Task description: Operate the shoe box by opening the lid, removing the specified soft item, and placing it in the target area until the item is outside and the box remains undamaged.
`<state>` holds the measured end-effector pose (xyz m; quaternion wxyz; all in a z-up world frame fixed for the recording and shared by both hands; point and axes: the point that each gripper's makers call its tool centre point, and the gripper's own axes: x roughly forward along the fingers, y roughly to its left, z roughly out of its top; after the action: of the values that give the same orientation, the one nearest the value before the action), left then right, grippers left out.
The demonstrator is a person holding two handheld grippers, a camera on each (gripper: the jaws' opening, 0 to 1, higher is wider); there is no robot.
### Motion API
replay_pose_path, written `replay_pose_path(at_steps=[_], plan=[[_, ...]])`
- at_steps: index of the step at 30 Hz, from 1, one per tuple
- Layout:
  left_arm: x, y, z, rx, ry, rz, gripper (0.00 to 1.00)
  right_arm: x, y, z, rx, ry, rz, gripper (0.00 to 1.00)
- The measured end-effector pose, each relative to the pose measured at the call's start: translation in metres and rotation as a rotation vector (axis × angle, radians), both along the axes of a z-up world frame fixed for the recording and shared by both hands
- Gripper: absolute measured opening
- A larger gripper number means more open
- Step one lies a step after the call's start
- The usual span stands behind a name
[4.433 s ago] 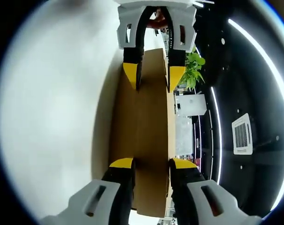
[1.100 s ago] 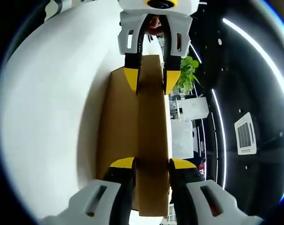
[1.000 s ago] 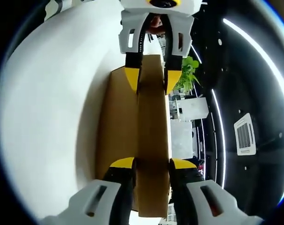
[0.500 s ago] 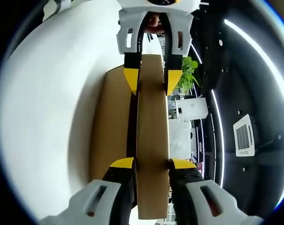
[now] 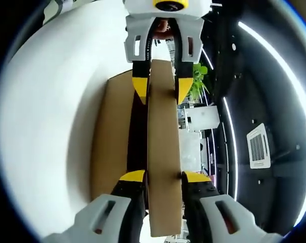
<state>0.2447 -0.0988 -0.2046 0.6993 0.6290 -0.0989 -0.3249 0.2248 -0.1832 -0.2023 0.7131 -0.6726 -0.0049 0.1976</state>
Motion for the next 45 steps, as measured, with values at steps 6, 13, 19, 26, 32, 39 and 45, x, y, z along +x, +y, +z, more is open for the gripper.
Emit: replay_pose_path(at_steps=[6,13,19,26,32,39,45], plan=[[0.003,0.0,0.006,-0.012,0.007,0.012,0.3,0.001,-0.001,0.005,0.015,-0.022,0.006,0.25],[0.006,0.0,0.01,-0.02,0.011,0.016,0.3,0.006,0.0,0.01,0.017,-0.044,0.013,0.25],[0.006,0.0,0.011,-0.019,0.02,0.014,0.3,0.012,0.002,0.012,0.023,-0.044,0.015,0.27],[0.01,0.0,0.018,-0.021,0.016,0.013,0.3,0.018,0.004,0.017,0.004,-0.042,0.018,0.26],[0.013,0.0,0.023,-0.041,0.0,0.016,0.29,0.02,0.004,0.021,-0.009,-0.039,0.006,0.26],[0.017,-0.001,0.027,-0.042,-0.001,0.019,0.29,0.023,0.003,0.026,-0.016,-0.044,-0.001,0.25],[0.02,-0.001,0.032,-0.036,0.018,0.015,0.29,0.025,0.002,0.03,-0.015,-0.051,-0.001,0.25]])
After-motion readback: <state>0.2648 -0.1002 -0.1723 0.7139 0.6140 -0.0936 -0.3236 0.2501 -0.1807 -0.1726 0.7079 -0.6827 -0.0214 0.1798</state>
